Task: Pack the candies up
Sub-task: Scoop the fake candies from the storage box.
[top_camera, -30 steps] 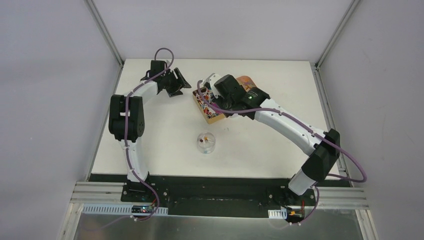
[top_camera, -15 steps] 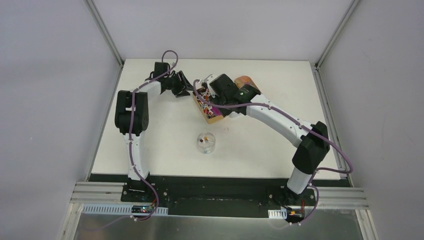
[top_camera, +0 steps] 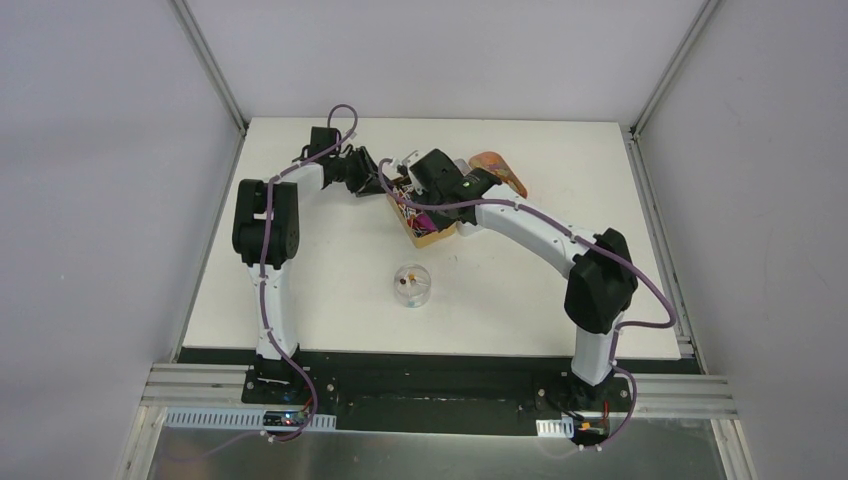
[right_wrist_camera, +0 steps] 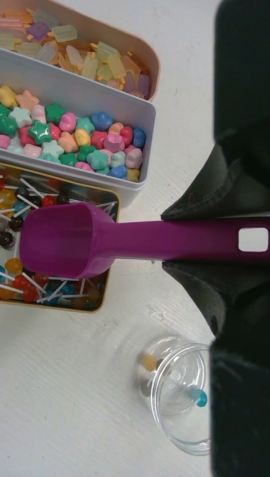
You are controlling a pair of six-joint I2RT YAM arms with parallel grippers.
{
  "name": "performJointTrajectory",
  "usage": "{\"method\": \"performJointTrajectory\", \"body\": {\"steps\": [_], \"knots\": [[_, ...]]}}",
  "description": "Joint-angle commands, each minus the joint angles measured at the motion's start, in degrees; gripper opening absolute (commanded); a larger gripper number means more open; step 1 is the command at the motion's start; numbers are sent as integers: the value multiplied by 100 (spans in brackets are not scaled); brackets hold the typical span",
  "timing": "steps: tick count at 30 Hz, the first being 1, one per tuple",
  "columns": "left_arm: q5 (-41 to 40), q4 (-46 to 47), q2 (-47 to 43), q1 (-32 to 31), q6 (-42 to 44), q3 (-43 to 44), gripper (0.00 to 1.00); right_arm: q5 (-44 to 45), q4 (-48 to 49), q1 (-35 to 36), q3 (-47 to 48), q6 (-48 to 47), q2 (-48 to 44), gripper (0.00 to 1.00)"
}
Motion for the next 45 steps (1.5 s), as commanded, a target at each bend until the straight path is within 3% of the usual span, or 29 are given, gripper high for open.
{"method": "performJointTrajectory", "body": {"steps": [1,24,45], "knots": [[317,36,52,-11,-123,180,38,-57,365,-9,198,138,134,0],[424,-50,97,-54,-186,171,38,112,3050,-7,-1860,8,-181,0],[363,-171,-58,-9,-130,274,54,189,4774,-73,-3249,-100,-814,0]]}}
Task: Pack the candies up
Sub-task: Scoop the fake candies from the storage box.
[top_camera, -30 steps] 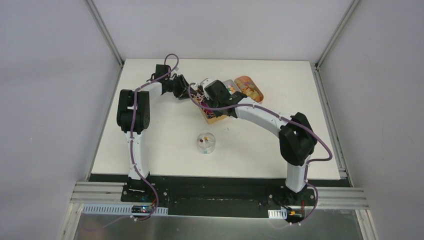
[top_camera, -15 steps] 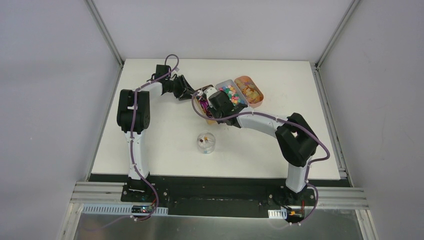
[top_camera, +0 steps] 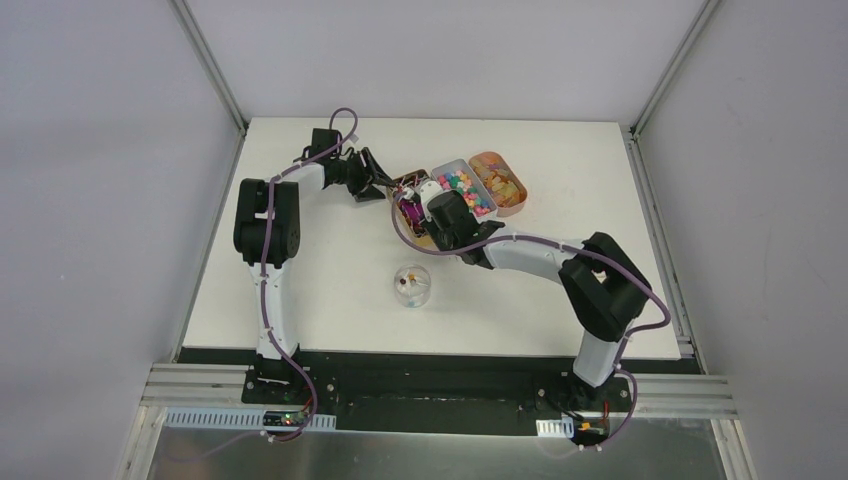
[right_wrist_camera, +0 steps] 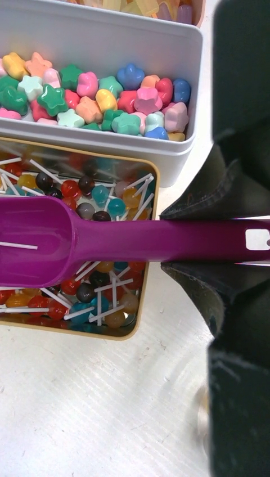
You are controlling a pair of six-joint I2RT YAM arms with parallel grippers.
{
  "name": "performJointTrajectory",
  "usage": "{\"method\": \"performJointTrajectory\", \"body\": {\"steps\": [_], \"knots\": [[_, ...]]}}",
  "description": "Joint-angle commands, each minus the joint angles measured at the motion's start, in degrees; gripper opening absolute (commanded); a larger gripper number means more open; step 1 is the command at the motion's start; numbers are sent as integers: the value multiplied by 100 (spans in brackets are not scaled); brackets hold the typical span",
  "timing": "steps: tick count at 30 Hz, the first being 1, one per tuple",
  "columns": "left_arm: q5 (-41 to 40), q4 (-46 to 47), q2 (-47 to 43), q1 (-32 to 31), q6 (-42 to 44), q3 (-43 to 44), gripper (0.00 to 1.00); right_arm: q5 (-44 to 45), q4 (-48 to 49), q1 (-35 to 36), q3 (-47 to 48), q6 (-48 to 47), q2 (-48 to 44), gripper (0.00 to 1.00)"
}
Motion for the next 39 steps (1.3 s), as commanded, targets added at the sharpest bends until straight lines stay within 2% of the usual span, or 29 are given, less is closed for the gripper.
{"method": "performJointTrajectory", "body": {"steps": [1,12,19,23,26,27,28,29,35,39], "knots": [[75,45,-170,3,43,230,55,50,704,-58,-201,-15,-534,0],[-37,-300,-408,64,353,394,59,-7,1048,-149,-702,-115,-1137,0],[-383,-723,-833,64,708,418,75,-64,1088,-210,-1099,-291,-1764,0],[-537,-960,-1102,61,839,394,79,-131,1071,-213,-1369,-455,-2242,0],[-585,-1107,-1357,55,925,341,87,-230,966,-208,-1537,-659,-2651,0],[-628,-1141,-1462,55,955,292,89,-275,911,-213,-1597,-768,-2782,0],[-690,-1167,-1572,55,987,234,98,-319,846,-211,-1630,-852,-2927,0],[-764,-1203,-1685,55,1021,175,99,-344,757,-213,-1658,-926,-3064,0],[-1011,-1477,-2323,53,1280,-133,99,-614,-186,-200,-1560,-1397,-3832,0],[-1221,-1541,-2963,55,1407,-640,99,-972,-1016,-167,-1448,-1788,-4239,0]]}}
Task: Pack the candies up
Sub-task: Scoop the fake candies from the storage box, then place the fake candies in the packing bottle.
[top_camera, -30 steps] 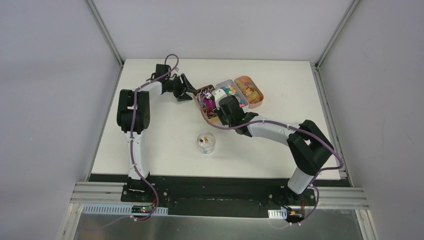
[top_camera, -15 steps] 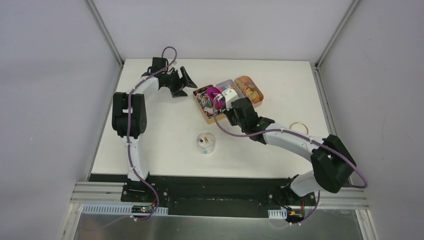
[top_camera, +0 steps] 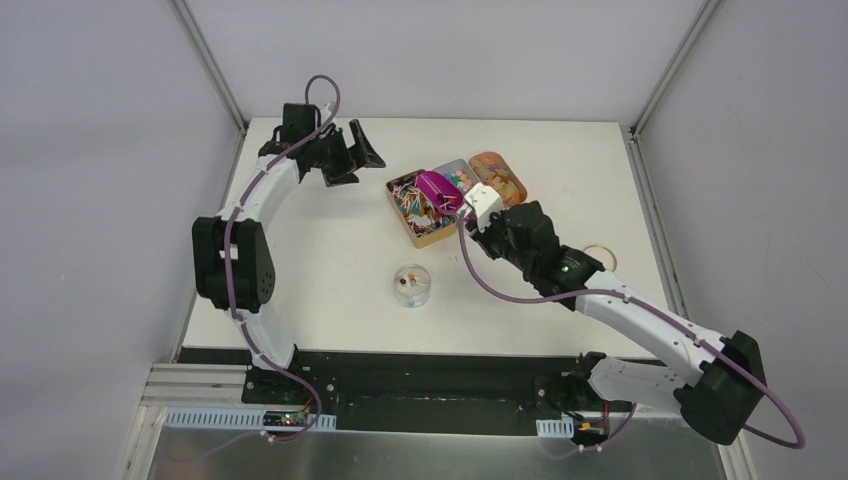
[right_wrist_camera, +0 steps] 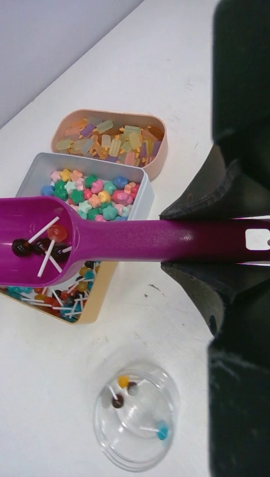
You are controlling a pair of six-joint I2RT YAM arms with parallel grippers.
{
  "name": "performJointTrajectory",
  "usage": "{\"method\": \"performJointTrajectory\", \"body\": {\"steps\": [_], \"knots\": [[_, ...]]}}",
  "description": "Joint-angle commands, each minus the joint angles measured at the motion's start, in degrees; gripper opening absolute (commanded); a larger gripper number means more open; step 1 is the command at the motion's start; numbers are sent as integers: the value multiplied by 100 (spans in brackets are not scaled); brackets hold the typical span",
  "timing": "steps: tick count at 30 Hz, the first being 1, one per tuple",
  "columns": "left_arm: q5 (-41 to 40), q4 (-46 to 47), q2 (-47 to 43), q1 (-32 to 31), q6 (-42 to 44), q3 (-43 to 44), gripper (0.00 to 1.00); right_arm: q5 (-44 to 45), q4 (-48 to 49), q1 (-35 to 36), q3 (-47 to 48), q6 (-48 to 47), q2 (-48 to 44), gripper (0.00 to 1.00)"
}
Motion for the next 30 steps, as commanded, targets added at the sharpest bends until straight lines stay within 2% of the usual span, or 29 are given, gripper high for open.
{"method": "performJointTrajectory", "body": {"steps": [1,12,19,30], "knots": [[-363,-128,-854,44,345,-527,99,-461,-911,61,231,-628,-491,0],[-1299,-257,-2237,53,932,-1929,99,-160,-2540,1009,749,-1377,-682,0],[-2496,-329,-2834,52,886,-2439,99,-16,-3072,1445,1012,-1383,-483,0],[-2545,-348,-2887,51,1090,-2603,97,358,-3808,1883,1193,-1294,-266,0]]}}
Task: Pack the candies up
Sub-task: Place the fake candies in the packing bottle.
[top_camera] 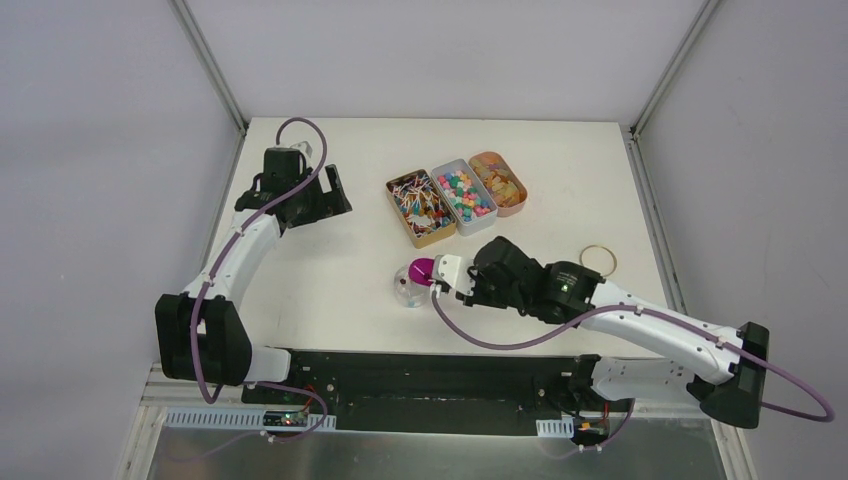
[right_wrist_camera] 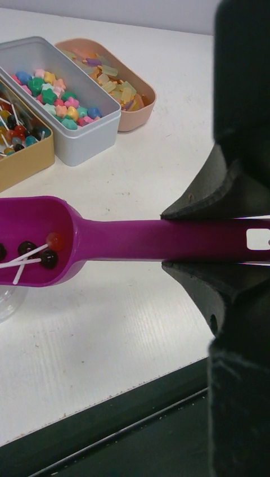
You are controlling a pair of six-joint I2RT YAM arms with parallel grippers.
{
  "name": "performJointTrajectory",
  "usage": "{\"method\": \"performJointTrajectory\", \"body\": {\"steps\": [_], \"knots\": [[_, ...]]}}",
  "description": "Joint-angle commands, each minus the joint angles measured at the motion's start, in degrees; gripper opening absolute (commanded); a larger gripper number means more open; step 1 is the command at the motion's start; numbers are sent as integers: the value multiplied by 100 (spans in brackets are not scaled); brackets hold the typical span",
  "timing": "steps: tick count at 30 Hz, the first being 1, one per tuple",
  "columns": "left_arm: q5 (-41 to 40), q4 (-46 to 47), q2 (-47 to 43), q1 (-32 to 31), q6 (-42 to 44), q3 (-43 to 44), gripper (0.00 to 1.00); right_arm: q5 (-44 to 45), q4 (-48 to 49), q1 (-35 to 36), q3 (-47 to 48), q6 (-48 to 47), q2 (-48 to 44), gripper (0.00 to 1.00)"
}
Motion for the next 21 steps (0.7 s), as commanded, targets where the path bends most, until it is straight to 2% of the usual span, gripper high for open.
{"method": "performJointTrajectory", "body": {"steps": [1,21], "knots": [[-88,86,-147,45,190,-40,97,302,-282,129,397,2,108,0],[-19,89,-128,50,227,-76,92,1043,-1227,557,1083,-41,694,0]]}}
